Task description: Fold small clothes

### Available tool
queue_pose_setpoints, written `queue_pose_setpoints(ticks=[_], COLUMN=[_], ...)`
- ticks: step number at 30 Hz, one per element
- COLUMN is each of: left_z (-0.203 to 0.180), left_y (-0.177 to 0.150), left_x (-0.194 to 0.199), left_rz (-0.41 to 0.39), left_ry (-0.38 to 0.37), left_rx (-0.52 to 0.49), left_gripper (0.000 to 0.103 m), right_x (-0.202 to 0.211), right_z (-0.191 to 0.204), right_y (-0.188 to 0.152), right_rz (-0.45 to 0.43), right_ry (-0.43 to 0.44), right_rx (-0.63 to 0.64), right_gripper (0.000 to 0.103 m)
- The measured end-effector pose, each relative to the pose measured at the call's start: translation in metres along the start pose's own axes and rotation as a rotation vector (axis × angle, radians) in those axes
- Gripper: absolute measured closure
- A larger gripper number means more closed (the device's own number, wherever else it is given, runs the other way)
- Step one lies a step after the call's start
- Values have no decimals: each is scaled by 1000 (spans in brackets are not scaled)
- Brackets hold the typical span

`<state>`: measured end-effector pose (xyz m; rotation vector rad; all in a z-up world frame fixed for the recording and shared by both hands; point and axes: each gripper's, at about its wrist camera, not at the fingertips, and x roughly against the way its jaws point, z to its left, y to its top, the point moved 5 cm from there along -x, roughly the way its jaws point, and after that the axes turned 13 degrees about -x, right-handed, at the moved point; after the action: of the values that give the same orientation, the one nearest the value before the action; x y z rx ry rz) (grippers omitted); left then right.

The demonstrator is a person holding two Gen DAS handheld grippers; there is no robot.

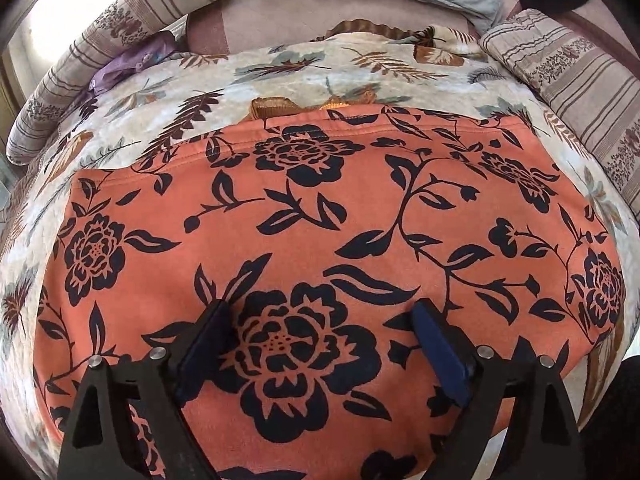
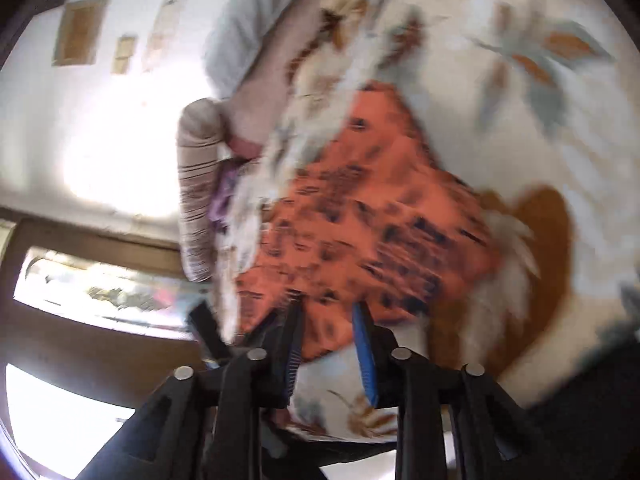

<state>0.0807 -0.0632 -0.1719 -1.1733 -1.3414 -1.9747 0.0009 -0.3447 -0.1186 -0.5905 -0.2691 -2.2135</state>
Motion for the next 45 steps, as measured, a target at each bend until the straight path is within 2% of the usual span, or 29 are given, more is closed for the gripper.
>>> queue_pose_setpoints(ticks=[1, 2, 4, 6, 7, 8, 9, 10, 12, 13, 15, 17, 20, 21, 22, 24, 25, 28, 29, 30, 32, 34, 37, 38, 39, 40, 41, 43, 45], left_z=[1, 2, -1, 0, 0, 0, 0, 1, 1, 1, 2, 2, 2, 2, 2, 2, 2, 3, 3, 3, 5, 16, 48, 62, 75, 87, 98, 115, 119], left_y=[0, 0, -1, -1, -1, -1, -2, -2, -2, -2, -2, -1, -2, -2, -2, -1, -1, -1, 0, 0, 2, 1, -10, -17, -26, -37, -50, -78, -85], left_x=[0, 0, -1, 0, 0, 1, 2, 1, 0, 0, 0, -1, -1, -1, -1, -1, -1, -2, -2, -2, 1, 12, 38, 45, 49, 50, 47, 34, 41], left_rz=[-3, -6, -6, -6, -8, -8, -11, -15, -23, -27, -30, -32, -40, -42, -43, -43, -42, -41, -37, -30, -15, -10, -56, -65, -62, -44, -9, 84, 56], left_ry=[3, 2, -5, -11, -13, -13, -17, -22, -23, -23, -30, -33, -39, -39, -40, -41, -41, -46, -45, -45, -81, -113, -93, -79, -65, -53, -43, -46, -51], left_rx=[-1, -2, -1, 0, 1, 0, 0, 1, -3, -4, 1, 1, 0, 1, 3, 5, 4, 7, 7, 6, 9, 57, 157, 194, 235, 277, 314, 369, 341], left_gripper=[11, 11, 11, 11, 11, 10, 10, 10, 9, 8, 8, 7, 7, 7, 7, 7, 7, 6, 6, 6, 6, 6, 6, 6, 6, 6, 6, 8, 18], right_x=[-15, -32, -62, -94, -101, -102, -95, -83, -58, -52, -56, -69, -105, -112, -118, -124, -126, -123, -127, -125, -118, -107, -83, -80, -78, -79, -83, -95, -116], right_z=[12, 21, 30, 15, -1, -17, -27, -26, -15, -14, -11, -12, -21, -19, -15, -14, -13, -8, -15, -19, -18, -14, 12, 21, 32, 38, 42, 33, -4], right_y=[9, 18, 36, 66, 82, 98, 111, 123, 142, 150, 162, 174, 179, 179, 179, 179, 177, 173, 173, 173, 169, 160, 129, 115, 96, 79, 61, 35, 25], right_rz=[44, 63, 94, 121, 90, 45, 12, -28, -145, -163, -106, -80, 21, 24, 26, 43, 54, -40, -69, -94, -132, -159, -215, -207, -180, -145, -100, -7, 66], right_ry=[3, 0, 20, 16, -37, -39, -2, 23, -38, -67, -93, -208, -301, -322, -349, -367, -369, -447, -486, -475, -451, -500, -467, -437, -385, -337, -291, -279, -345], right_rx=[16, 17, 17, -50, -99, -183, -273, -279, -171, -153, -116, -26, 72, 113, 158, 173, 171, 241, 238, 204, 147, 117, 192, 220, 247, 267, 296, 336, 277], right_gripper=[22, 11, 11, 12, 16, 36, 40, 40, 28, 22, 22, 23, 25, 25, 32, 89, 90, 90, 86, 85, 74, 68, 67, 64, 55, 31, 17, 17, 17])
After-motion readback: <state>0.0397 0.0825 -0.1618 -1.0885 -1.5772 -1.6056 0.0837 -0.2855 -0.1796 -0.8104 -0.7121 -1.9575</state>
